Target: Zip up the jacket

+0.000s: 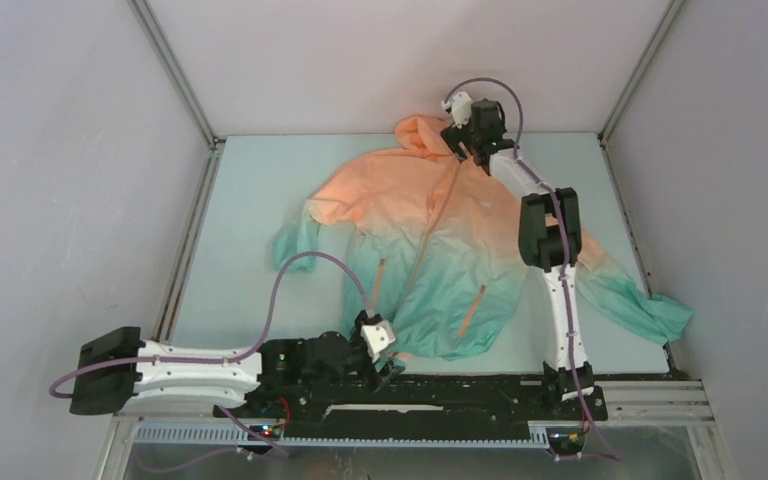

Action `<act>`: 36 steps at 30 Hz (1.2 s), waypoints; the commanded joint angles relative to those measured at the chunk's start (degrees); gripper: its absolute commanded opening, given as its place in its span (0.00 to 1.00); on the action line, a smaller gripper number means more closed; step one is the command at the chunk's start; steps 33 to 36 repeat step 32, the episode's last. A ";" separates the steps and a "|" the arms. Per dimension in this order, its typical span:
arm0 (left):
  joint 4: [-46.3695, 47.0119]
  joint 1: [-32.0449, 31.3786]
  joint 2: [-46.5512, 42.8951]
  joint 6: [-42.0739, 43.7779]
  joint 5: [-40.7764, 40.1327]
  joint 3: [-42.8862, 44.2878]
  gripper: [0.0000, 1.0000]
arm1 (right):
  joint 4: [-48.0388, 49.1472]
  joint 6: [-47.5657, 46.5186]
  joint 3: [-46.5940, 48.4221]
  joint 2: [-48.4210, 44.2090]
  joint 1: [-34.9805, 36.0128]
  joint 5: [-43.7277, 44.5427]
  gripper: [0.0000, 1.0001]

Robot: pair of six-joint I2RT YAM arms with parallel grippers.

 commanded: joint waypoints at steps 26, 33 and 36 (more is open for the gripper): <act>-35.98 8.46 -9.42 3.26 -22.76 70.60 0.98 | -41.12 44.46 -35.49 -117.40 8.61 -5.57 1.00; -31.68 8.46 -11.49 8.82 -24.36 74.59 0.97 | -43.57 44.94 -32.89 -120.36 5.36 -4.89 1.00; -31.68 8.46 -11.49 8.82 -24.36 74.59 0.97 | -43.57 44.94 -32.89 -120.36 5.36 -4.89 1.00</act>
